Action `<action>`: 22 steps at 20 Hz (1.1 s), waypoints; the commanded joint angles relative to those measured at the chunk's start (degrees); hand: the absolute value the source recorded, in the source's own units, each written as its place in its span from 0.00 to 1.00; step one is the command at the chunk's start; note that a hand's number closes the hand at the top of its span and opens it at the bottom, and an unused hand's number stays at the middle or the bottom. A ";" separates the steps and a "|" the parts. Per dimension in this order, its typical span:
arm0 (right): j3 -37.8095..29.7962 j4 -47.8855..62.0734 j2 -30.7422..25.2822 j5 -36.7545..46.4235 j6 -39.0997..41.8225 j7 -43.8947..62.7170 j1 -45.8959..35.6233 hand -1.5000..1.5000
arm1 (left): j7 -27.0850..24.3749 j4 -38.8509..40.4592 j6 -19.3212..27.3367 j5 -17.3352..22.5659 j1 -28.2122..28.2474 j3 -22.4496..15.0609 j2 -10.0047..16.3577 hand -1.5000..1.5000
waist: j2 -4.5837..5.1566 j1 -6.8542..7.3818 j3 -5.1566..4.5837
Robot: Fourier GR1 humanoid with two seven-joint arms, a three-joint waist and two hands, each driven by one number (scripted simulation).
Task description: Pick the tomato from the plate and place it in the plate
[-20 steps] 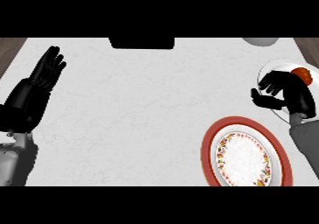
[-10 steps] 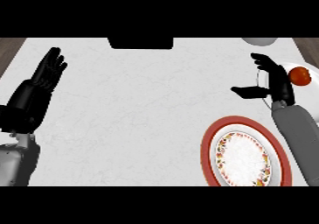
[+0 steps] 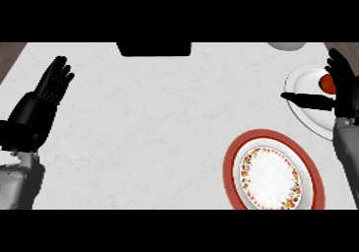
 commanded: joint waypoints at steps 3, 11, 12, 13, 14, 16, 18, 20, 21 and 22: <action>-7.10 -9.24 -5.85 -6.92 5.55 0.33 9.72 0.00 | 0.06 -1.25 -0.07 -0.63 1.55 -0.21 -1.04 0.50 | -0.16 -0.47 -0.02; -17.57 -0.33 -11.47 -14.86 18.38 -13.29 16.76 0.00 | 1.31 0.74 -1.03 -0.76 -1.71 1.31 -0.56 0.50 | 0.16 0.19 0.04; -19.71 -2.66 -14.12 -16.71 20.85 -12.64 19.69 0.00 | 2.67 -0.11 -1.39 0.34 -2.06 2.18 0.16 0.50 | 0.07 -0.15 0.04; -20.15 -2.40 -15.48 -16.68 22.94 -13.28 21.72 0.00 | -0.11 0.79 -1.67 -0.21 -0.98 2.23 -0.07 0.50 | 0.08 -0.20 0.02; -19.76 2.30 -16.46 -15.71 25.12 -16.26 19.95 0.00 | 0.14 3.92 -1.62 -0.33 -4.07 2.23 -0.41 0.50 | 0.22 -0.01 0.04; -22.27 2.67 -17.46 -16.80 25.69 -16.43 21.74 0.00 | 1.71 -3.24 -0.75 -1.54 1.34 0.43 -1.79 0.50 | 0.08 0.35 0.03; -23.25 4.55 -18.36 -17.20 29.48 -19.42 24.85 0.00 | 1.90 -0.03 -1.55 -0.82 -1.55 2.00 -0.84 0.50 | 0.11 0.12 0.03; -23.93 2.40 -17.79 -16.67 27.67 -19.11 25.72 0.00 | -1.51 1.24 -3.07 -0.50 0.27 3.71 -0.30 0.50 | 0.09 0.16 0.00; -25.35 3.27 -20.10 -17.71 31.83 -21.02 28.68 0.00 | 3.02 -2.80 -2.12 -0.11 -0.82 2.97 -0.32 0.50 | 0.02 0.04 0.02; -25.06 9.58 -21.06 -16.63 33.34 -23.65 25.64 0.00 | 2.51 -0.13 -2.81 0.01 -2.41 2.43 -1.08 0.50 | 0.14 0.25 0.04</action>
